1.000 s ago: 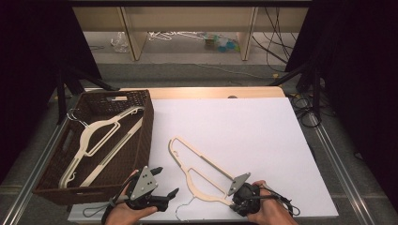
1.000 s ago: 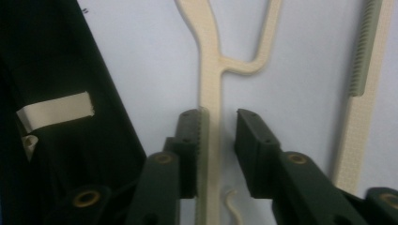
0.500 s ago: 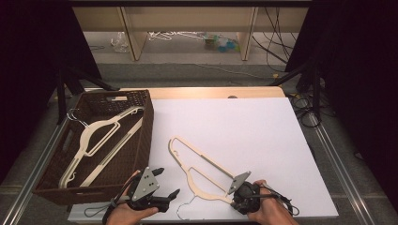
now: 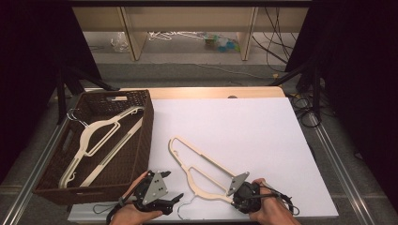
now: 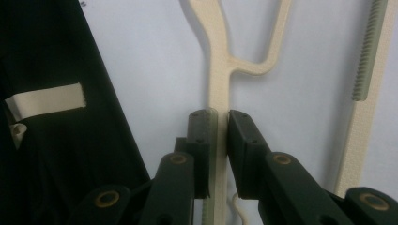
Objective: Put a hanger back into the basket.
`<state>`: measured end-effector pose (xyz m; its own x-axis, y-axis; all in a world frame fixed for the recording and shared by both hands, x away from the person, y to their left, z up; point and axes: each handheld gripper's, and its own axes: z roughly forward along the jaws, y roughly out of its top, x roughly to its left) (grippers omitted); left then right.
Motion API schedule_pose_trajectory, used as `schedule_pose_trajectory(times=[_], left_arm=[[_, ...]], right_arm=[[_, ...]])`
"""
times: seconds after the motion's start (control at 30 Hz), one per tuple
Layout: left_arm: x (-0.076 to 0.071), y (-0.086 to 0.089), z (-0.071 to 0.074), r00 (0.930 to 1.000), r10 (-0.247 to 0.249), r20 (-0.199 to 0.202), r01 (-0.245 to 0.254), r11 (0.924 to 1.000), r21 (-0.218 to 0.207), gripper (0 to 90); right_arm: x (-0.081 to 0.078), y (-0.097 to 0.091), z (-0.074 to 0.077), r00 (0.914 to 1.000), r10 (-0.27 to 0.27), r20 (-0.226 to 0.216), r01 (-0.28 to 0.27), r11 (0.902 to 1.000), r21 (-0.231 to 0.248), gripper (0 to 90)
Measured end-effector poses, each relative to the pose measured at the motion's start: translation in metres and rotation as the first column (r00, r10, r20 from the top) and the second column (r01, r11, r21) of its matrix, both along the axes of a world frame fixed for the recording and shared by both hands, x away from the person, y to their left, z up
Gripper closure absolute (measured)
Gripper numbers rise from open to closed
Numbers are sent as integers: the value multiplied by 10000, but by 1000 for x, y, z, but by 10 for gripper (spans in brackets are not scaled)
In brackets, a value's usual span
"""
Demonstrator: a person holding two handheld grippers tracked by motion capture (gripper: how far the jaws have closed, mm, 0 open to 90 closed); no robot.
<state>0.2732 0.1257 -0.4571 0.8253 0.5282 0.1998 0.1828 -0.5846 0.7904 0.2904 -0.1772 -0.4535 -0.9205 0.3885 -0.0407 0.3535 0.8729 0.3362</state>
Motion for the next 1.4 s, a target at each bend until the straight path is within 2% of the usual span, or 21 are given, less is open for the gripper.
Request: schedule_pose_trajectory(times=[0.13, 0.17, 0.27, 0.33, 0.37, 0.47, 0.53, 0.67, 0.7, 0.77, 0.8, 0.93, 1.0, 1.03, 1.1, 1.17, 1.2, 1.27, 1.3, 1.33, 1.4], left_arm=[[5, -7, -7, 9989, -349, 319, 327, 9972, 679, 255], [7, -8, -8, 9975, -489, 519, 436, 9942, 985, 262], [12, -13, -13, 9960, -630, 628, 544, 9900, 1305, 267], [16, -18, -17, 9946, -773, 692, 641, 9822, 1768, 258], [18, -21, -20, 9939, -878, 662, 749, 9813, 1774, 258], [20, -28, -24, 9878, -1262, 916, 1027, 9686, 2262, 262], [21, -32, -26, 9865, -1401, 852, 1164, 9643, 2380, 269], [21, -37, -29, 9796, -1671, 1118, 1314, 9529, 2733, 281], [21, -39, -30, 9789, -1723, 1101, 1381, 9543, 2652, 287], [22, -42, -30, 9762, -1813, 1193, 1427, 9504, 2765, 291], [23, -43, -31, 9757, -1825, 1216, 1440, 9512, 2729, 297], [26, -48, -32, 9701, -2072, 1260, 1645, 9439, 2863, 327], [26, -51, -32, 9649, -2242, 1368, 1763, 9390, 2953, 334], [27, -52, -32, 9592, -2398, 1500, 1851, 9332, 3080, 340], [28, -54, -32, 9523, -2599, 1600, 1990, 9262, 3202, 352], [30, -55, -32, 9495, -2766, 1479, 2202, 9236, 3137, 363], [30, -55, -31, 9445, -2867, 1606, 2241, 9193, 3235, 381], [31, -57, -31, 9308, -3288, 1599, 2649, 9079, 3247, 417], [31, -57, -31, 9219, -3523, 1613, 2841, 8976, 3370, 444], [31, -58, -32, 9099, -3761, 1751, 3003, 8883, 3476, 457], [31, -60, -31, 8994, -4045, 1658, 3252, 8724, 3649, 497]], right_arm=[[-1, -4, 12, 9996, 186, 192, -190, 9996, 188, 794], [-2, -5, 14, 9996, 240, 172, -244, 9995, 202, 794], [-3, -8, 20, 9992, 336, 229, -342, 9991, 247, 795], [-3, -9, 23, 9988, 401, 270, -409, 9988, 275, 794], [-3, -9, 24, 9989, 407, 247, -413, 9988, 266, 794], [-4, -10, 27, 9984, 519, 239, -526, 9982, 285, 794], [-3, -10, 28, 9983, 524, 246, -531, 9982, 276, 794], [-4, -11, 28, 9984, 540, 190, -545, 9982, 237, 794], [-4, -11, 28, 9983, 554, 169, -558, 9982, 239, 794], [-4, -11, 29, 9977, 648, 186, -652, 9976, 239, 794], [-4, -11, 29, 9980, 608, 192, -612, 9979, 229, 794], [-5, -11, 30, 9978, 644, 151, -648, 9976, 240, 794], [-4, -12, 30, 9971, 738, 159, -743, 9968, 301, 794], [-4, -12, 30, 9970, 763, 129, -767, 9966, 315, 793], [-3, -13, 29, 9965, 828, 99, -831, 9959, 350, 793], [-2, -14, 28, 9962, 864, 108, -867, 9956, 356, 792], [-1, -14, 27, 9961, 882, 69, -884, 9954, 362, 792], [1, -16, 25, 9957, 930, 26, -930, 9948, 415, 792], [1, -17, 24, 9954, 958, 10, -957, 9944, 444, 792], [2, -18, 24, 9953, 968, -48, -965, 9943, 462, 792], [3, -19, 23, 9944, 1060, -31, -1058, 9933, 458, 792]])
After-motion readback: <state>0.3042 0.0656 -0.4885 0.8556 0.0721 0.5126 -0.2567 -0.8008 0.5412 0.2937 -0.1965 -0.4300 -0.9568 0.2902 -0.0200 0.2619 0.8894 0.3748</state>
